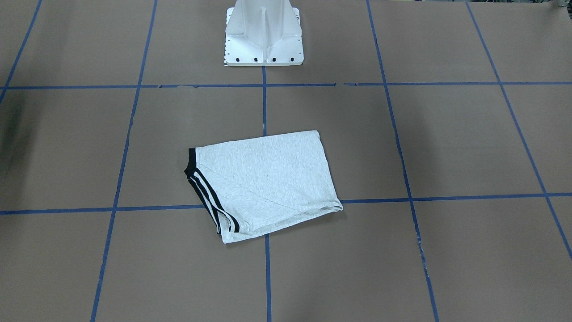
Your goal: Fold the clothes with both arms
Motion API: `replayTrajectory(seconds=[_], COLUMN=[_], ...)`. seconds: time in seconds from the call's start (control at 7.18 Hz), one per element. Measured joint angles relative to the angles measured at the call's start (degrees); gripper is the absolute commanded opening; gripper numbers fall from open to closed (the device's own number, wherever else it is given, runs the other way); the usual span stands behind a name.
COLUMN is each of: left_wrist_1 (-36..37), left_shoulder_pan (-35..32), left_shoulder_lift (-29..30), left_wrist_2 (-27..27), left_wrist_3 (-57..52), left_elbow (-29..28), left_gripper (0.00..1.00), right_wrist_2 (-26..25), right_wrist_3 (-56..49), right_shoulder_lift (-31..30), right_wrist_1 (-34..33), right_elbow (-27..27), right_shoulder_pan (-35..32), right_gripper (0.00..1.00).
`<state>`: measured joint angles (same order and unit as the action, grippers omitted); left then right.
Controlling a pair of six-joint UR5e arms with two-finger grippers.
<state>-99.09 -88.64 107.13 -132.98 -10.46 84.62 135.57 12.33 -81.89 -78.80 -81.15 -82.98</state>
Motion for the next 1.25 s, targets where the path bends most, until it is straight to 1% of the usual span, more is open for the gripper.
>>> replayTrajectory(seconds=[0.14, 0.28, 0.42, 0.84, 1.25], left_wrist_1=[1.18, 1.50, 1.58, -0.12, -2.05], left_shoulder_pan=[-1.35, -1.80, -1.85, -0.28, 0.19], left_shoulder_lift=[-5.04, -8.62, -10.07, -9.66, -9.87], left_wrist_2=[-3.26, -4.49, -4.08, -2.39, -2.58], left_wrist_3=[-0.77, 0.31, 1.58, 7.71, 8.88], left_elbow=[3.96, 7.55, 9.49, 10.15, 10.66], left_gripper=[1.00, 1.00, 1.00, 1.00, 1.00], right_wrist_2=[-0.18, -0.22, -0.25, -0.69, -1.01], right_wrist_3=[-1.79, -2.43, -2.65, -2.43, -2.35], right_shoulder_lift=[-0.99, -2.42, -3.37, -4.53, -4.58], right_wrist_1=[-3.78, -5.57, -6.28, -6.24, -6.18], right_elbow=[-2.83, -5.37, -6.86, -7.88, -7.94], right_shoulder_pan=[-0.61, -0.79, -0.83, -0.56, 0.54], right_gripper=[1.00, 1.00, 1.00, 1.00, 1.00])
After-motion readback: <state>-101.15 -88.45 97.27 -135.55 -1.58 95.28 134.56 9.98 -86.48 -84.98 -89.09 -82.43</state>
